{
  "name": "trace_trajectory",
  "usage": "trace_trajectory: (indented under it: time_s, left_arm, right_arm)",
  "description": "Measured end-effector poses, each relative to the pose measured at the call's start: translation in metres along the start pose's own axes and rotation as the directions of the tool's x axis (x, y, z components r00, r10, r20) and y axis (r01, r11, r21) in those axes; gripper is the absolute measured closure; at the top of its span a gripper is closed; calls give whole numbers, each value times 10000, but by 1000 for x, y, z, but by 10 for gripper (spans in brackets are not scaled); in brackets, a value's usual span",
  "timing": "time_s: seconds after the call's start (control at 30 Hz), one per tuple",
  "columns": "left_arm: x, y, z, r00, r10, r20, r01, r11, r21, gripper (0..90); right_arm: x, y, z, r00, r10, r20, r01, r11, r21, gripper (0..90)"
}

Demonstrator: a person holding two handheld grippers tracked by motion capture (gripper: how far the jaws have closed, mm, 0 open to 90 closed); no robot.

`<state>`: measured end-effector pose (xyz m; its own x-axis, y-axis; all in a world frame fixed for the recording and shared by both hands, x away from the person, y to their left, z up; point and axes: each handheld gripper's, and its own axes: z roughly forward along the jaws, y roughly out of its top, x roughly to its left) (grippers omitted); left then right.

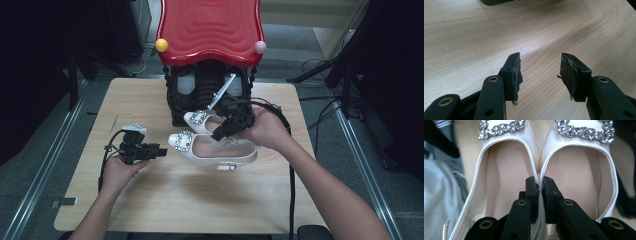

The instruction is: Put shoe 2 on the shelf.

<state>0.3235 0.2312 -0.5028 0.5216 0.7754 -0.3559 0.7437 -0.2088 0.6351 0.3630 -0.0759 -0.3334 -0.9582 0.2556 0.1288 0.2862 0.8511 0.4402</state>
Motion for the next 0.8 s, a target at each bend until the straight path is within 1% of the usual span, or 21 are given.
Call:
trace_trajectory:
  time_s: [0.07,0.1,0.13,0.2,0.23,0.27,0.3,0.33,0.37,0.4,0.43,0.47,0.5,0.53,0.57,0.6,0.67,0.7,0.73,0.8]
  left_arm:
    - [0,0,1,10000,-67,-15,67,10000,-12,510]
    - [0,0,1,10000,-73,2,73,10000,-9,510]
    - [0,0,1,9999,-102,-6,102,9999,-39,510]
    - [-1,0,1,10000,-59,-14,59,10000,-18,509]
    - [-1,1,2,10000,-58,-12,58,10000,-22,510]
    - [-1,1,2,10000,-28,-17,28,10000,-5,510]
    - [-2,1,2,10000,-47,-29,47,10000,-47,510]
    - [-2,1,2,10000,-38,-28,38,10000,-44,510]
    - [-2,2,2,10000,41,-21,-41,10000,22,510]
    - [-2,2,2,10000,58,19,-58,10000,62,511]
    - [-2,2,3,10000,42,40,-42,10000,57,511]
    - [-2,3,4,10000,7,49,-7,10000,18,511]
    - [-2,4,4,10000,46,65,-47,10000,54,511]
    - [-3,4,5,10000,48,54,-48,10000,4,511]
    - [-3,5,5,9999,79,84,-79,9999,63,511]
    - [-3,6,6,9999,111,91,-111,9999,50,512]
    - [-4,7,8,9998,145,103,-146,9999,83,512]
    - [-4,7,9,9998,149,118,-149,9999,52,513]
    - [-5,7,10,9997,153,167,-153,9999,28,513]
    - [-5,8,11,9996,190,197,-191,9998,14,514]
  right_arm:
    - [2,6,-14,9995,-256,-182,247,9985,-489,855]
    - [3,9,-21,9995,-225,-242,204,9962,-846,855]
    - [3,12,-29,9989,-209,-425,158,9931,-1159,855]
    - [3,18,-43,9981,-118,-603,10,9844,-1760,855]
    - [4,21,-50,9984,14,-561,-130,9784,-2062,856]
    - [3,23,-55,9985,69,-545,-188,9750,-2213,856]
    - [3,27,-63,9991,69,-430,-178,9655,-2598,856]
    - [1,30,-72,9992,130,-369,-230,9587,-2835,856]
    - [1,31,-75,9991,220,-363,-317,9553,-2939,856]
    - [-1,33,-84,9986,367,-373,-469,9447,-3246,855]
    - [-3,36,-90,9983,415,-403,-530,9356,-3489,855]
    - [-4,37,-94,9977,530,-414,-645,9280,-3669,856]
    - [-7,40,-100,9967,672,-454,-796,9183,-3878,856]
    - [-9,43,-107,9945,957,-435,-1051,9006,-4217,856]
    - [-12,45,-112,9920,1174,-460,-1256,8866,-4452,856]
    - [-15,48,-117,9891,1401,-461,-1452,8699,-4713,856]
    - [-22,52,-127,9805,1893,-530,-1890,8339,-5185,857]
    - [-26,54,-131,9742,2191,-547,-2133,8132,-5415,857]
    - [-29,56,-133,9699,2363,-579,-2279,7988,-5567,857]
    - [-37,61,-141,9522,2964,-738,-2794,7476,-6025,857]
